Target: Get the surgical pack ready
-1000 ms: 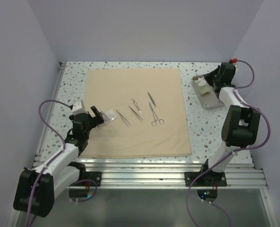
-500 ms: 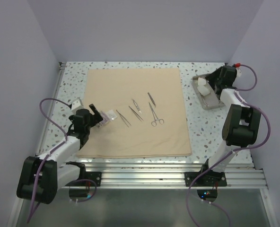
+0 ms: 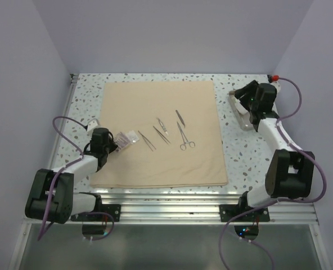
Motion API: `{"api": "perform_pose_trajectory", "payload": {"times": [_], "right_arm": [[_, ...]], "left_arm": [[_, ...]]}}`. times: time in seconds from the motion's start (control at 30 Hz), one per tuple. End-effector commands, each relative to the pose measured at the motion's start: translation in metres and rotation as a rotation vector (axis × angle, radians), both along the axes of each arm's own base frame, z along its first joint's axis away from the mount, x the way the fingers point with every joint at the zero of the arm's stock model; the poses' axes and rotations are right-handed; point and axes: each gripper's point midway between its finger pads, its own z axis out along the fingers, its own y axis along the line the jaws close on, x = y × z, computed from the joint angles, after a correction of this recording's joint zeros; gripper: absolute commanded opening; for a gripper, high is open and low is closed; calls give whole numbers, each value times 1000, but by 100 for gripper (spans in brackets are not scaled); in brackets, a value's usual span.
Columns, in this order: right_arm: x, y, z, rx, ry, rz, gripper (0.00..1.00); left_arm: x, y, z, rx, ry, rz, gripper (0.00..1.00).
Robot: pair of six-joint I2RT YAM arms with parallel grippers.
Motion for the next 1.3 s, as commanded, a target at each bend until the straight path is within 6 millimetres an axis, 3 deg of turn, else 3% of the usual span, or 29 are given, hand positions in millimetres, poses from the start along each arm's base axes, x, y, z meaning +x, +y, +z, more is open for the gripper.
{"api": "perform_pose_trajectory", "payload": {"times": [0.0,0.03,0.07,0.17,0.23,0.33,0.47,0.53,0.63,0.8,1.03,1.13,1.17,1.27], "right_arm": [[-3,60,33,-52,-77,206,62],[-5,77,29,-51,-59,262,62],[-11,111,28,-46,-59,365,63],[-25,175,10,-33,-21,555,66],[-41,226,-6,-20,17,716,67],[-69,288,-21,-13,24,948,80],[-97,341,-35,7,37,1109,83],[-109,365,-33,40,15,1168,83],[-120,389,-30,97,-35,1236,84],[-127,411,-17,177,-119,1323,85],[-133,432,-30,180,-77,1366,82],[-137,441,-33,199,-68,1390,72],[-138,443,-33,202,-71,1398,61],[-138,442,-30,212,-75,1395,43]], "left_arm": [[18,-3,17,-19,-55,-14,21],[18,-4,17,-18,-55,-20,9],[18,-5,19,-12,-59,-33,0],[20,-11,28,-10,-86,-84,0],[22,-24,49,-38,-178,-166,0],[13,-50,86,-97,-378,-324,0],[2,-69,118,-132,-508,-447,0],[-1,-76,122,-150,-528,-487,0],[-5,-93,128,-201,-559,-579,0],[-9,-112,128,-267,-559,-677,0],[-12,-119,128,-297,-563,-715,0],[-15,-121,133,-298,-589,-735,0],[-15,-121,135,-297,-596,-738,0],[-15,-120,135,-290,-596,-734,3]]}}
